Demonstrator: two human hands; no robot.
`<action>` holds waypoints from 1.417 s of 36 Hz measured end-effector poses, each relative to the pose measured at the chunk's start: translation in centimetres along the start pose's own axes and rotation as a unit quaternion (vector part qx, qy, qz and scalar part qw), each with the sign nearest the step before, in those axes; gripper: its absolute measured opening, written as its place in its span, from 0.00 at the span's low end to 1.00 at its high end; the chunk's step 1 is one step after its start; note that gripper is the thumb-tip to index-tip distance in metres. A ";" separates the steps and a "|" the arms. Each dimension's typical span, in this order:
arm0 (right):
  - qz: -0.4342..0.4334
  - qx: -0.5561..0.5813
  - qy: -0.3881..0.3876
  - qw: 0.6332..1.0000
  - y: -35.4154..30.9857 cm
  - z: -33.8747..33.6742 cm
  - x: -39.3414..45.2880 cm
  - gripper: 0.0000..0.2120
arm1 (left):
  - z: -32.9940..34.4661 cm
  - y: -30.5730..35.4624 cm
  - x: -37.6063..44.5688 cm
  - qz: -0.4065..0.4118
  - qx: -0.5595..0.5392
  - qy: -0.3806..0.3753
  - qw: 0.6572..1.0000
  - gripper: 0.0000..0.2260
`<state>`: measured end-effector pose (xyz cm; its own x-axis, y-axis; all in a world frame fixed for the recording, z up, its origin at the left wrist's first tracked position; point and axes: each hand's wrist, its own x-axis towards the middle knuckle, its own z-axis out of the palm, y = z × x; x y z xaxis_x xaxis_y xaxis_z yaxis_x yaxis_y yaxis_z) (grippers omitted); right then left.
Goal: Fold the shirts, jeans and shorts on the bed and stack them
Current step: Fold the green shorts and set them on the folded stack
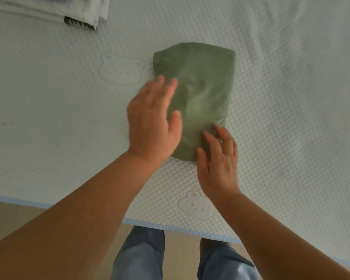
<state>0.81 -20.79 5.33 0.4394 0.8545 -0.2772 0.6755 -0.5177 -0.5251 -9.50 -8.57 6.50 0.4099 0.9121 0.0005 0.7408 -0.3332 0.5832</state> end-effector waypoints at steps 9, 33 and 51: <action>-0.051 -0.092 -0.122 0.987 2.3 3.4 -2.3 0.32 | 4.6 -3.3 -1.2 0.040 0.200 -0.249 0.947 0.30; 0.338 0.451 -0.108 0.819 -0.6 -2.8 6.3 0.10 | -1.3 -2.7 2.0 -0.485 -0.364 -0.229 0.762 0.19; 0.198 0.468 -0.177 0.843 -10.6 -8.6 0.9 0.10 | -16.0 -1.3 -4.4 -0.524 -0.546 -0.138 0.639 0.14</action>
<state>-0.84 -14.88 17.52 0.2052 0.6675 -0.7158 -0.3187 -0.6459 -0.6937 -20.84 -8.35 18.76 0.1830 0.3711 -0.9104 -0.0664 0.9286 0.3651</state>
